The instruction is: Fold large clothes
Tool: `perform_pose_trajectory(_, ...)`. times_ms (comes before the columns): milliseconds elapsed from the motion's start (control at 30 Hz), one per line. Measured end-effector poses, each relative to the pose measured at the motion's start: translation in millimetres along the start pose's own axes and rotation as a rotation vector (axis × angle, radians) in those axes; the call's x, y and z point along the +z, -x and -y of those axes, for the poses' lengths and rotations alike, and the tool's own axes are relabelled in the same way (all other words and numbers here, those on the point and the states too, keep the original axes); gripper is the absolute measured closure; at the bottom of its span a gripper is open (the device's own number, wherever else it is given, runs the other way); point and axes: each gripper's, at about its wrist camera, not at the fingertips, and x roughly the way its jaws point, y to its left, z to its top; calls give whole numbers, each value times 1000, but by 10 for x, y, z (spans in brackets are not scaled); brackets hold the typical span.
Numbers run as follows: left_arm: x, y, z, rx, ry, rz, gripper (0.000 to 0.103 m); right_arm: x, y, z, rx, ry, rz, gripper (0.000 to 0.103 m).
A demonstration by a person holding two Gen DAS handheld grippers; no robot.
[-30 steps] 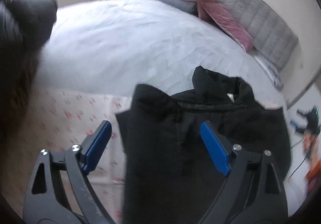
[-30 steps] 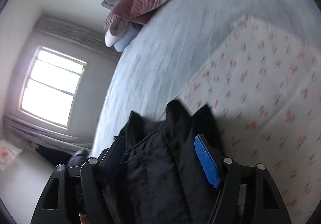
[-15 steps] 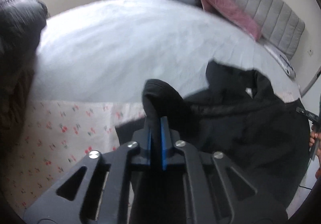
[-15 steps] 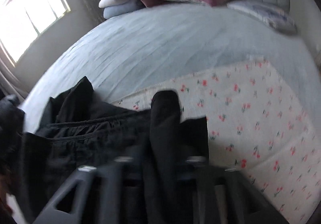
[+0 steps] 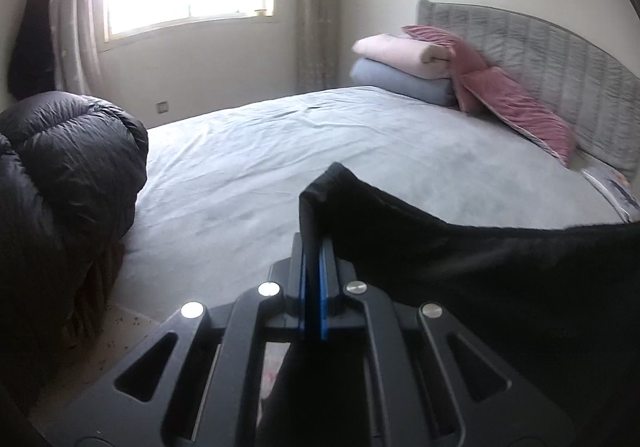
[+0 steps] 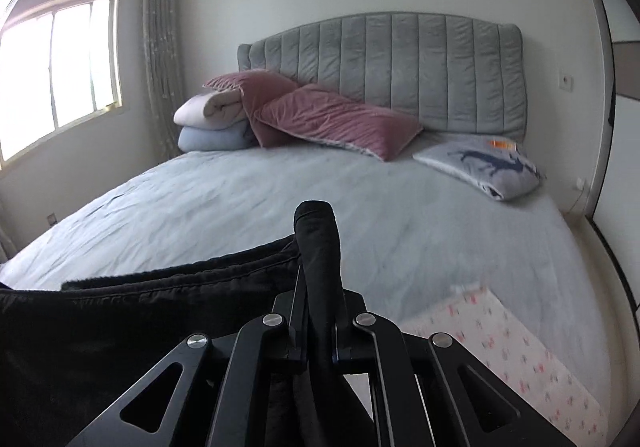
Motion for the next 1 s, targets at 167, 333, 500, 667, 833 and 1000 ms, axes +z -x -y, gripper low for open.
perform_pose_trajectory(167,-116,-455,133,88,-40,-23,97,-69,-470,-116,-38,22,-36,97)
perform_pose_trajectory(333,-390,-919,50,206,-69,-88,103,-459,-1039,-78,-71,20,-164,97)
perform_pose_trajectory(500,-547,-1128,-42,187,-44,-197,102,-643,-1443,19,-49,-25,-361,85)
perform_pose_trajectory(667,-457,-923,-67,131,-64,-252,55,-524,-1227,263,-34,-113,-367,49)
perform_pose_trajectory(833,-690,-468,-131,-3,-112,-370,36,-480,-671,667,55,-139,-392,37)
perform_pose_trajectory(1000,-928,81,-363,-117,-56,-437,22,-567,-50,933,98,-81,-427,32)
